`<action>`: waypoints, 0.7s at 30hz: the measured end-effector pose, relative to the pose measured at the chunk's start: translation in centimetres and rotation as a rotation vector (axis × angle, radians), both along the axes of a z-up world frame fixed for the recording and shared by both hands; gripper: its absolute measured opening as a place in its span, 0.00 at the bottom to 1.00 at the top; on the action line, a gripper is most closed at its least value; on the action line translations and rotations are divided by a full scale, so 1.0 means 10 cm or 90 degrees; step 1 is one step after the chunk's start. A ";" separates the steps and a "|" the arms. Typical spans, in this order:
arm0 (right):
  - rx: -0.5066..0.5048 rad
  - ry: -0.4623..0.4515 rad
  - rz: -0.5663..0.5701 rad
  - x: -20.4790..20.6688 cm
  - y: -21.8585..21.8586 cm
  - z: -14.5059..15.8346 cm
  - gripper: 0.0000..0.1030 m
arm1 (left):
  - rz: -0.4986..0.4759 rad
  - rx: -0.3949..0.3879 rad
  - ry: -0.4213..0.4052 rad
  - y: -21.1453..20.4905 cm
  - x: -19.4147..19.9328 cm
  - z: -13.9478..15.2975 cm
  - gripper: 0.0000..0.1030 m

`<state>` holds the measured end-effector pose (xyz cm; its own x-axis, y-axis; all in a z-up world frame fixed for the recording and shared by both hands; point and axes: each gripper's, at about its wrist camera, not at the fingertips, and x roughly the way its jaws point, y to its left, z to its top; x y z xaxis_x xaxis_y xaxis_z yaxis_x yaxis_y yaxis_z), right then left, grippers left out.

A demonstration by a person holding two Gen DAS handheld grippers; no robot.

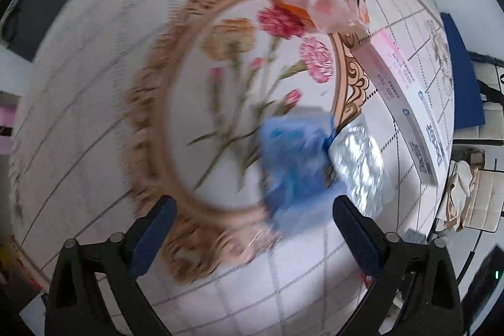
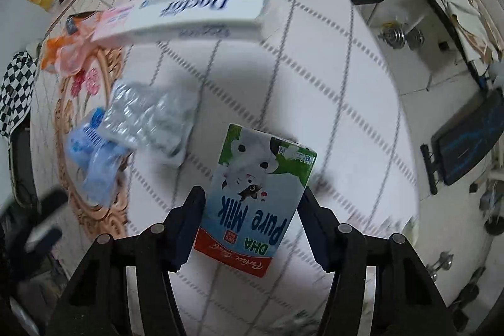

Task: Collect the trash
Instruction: 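Grasp the Pure Milk carton with the right tool while the left tool grasps the blue wrapper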

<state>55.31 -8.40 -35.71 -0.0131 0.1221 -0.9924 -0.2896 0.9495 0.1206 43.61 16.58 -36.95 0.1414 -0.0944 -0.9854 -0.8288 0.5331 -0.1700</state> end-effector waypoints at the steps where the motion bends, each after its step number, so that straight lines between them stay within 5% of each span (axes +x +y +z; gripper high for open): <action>1: 0.000 0.001 -0.002 0.05 -0.02 -0.02 0.60 | -0.006 -0.003 0.007 0.00 0.07 -0.05 0.75; 5: -0.004 0.017 -0.015 0.20 -0.04 -0.11 0.60 | -0.026 0.008 0.021 -0.01 0.21 -0.18 0.44; 6: -0.005 0.020 -0.016 0.22 -0.06 -0.13 0.60 | -0.035 0.015 0.018 -0.03 0.21 -0.17 0.29; 9: -0.001 0.019 -0.003 0.23 0.00 -0.13 0.60 | -0.066 0.035 0.015 -0.11 0.18 -0.12 0.14; 21: 0.006 -0.047 0.083 -0.25 0.13 0.08 0.59 | -0.152 0.182 0.031 -0.58 -0.55 0.36 0.06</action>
<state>52.78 -7.14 -34.93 0.0437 0.1337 -0.9901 -0.4195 0.9018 0.1032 38.08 10.79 -33.34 0.1004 0.1612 -0.9818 -0.6788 0.7325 0.0508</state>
